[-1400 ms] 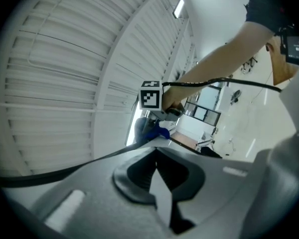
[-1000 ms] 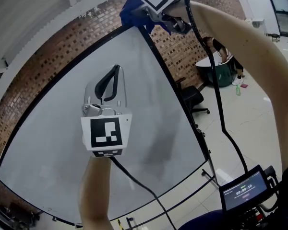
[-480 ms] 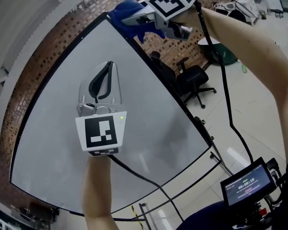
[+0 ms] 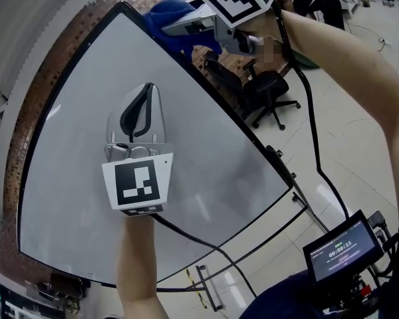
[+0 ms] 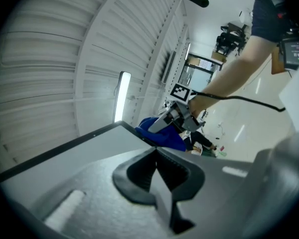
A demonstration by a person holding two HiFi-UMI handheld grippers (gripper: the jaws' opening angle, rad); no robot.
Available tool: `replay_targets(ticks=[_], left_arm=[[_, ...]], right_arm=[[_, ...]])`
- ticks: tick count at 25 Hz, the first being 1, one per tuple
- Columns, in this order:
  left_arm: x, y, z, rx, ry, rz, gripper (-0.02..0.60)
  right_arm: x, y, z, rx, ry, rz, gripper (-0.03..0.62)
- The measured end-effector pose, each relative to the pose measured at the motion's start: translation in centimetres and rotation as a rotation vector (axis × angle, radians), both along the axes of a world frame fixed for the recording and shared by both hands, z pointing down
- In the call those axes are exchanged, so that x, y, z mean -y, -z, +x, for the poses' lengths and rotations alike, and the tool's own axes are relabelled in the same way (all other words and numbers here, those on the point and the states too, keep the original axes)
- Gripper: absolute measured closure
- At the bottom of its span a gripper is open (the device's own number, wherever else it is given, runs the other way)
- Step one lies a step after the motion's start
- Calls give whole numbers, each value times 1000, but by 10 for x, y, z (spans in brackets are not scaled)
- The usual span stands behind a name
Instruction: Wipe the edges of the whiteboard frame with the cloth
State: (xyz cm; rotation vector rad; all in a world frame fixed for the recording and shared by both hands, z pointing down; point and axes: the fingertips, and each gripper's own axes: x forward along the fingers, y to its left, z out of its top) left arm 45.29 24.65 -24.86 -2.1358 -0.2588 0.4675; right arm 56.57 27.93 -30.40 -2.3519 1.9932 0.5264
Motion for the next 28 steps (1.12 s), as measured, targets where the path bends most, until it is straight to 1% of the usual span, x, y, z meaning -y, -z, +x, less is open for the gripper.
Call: replay_targets(ticks=[6, 12, 16, 19, 21, 25, 28], left_arm=[[-4, -21, 10, 55, 2, -8, 578], [-6, -45, 20, 124, -15, -34, 578], [-8, -66, 22, 162, -25, -51, 577], [-9, -82, 26, 208, -21, -87, 577], [-6, -91, 31, 240, -17, -115, 578], [1, -113, 37, 275, -4, -126, 577], [5, -129, 38, 300, 5, -150, 578]], right_arm=[[1, -25, -6, 11, 18, 0, 398], [9, -63, -9, -29, -28, -12, 398], [14, -101, -9, 1, -25, -36, 398], [16, -125, -10, 13, -26, -52, 398], [19, -137, -9, 27, -28, -56, 398], [23, -162, -7, 49, -45, -57, 398], [26, -184, -8, 62, -63, -53, 398]])
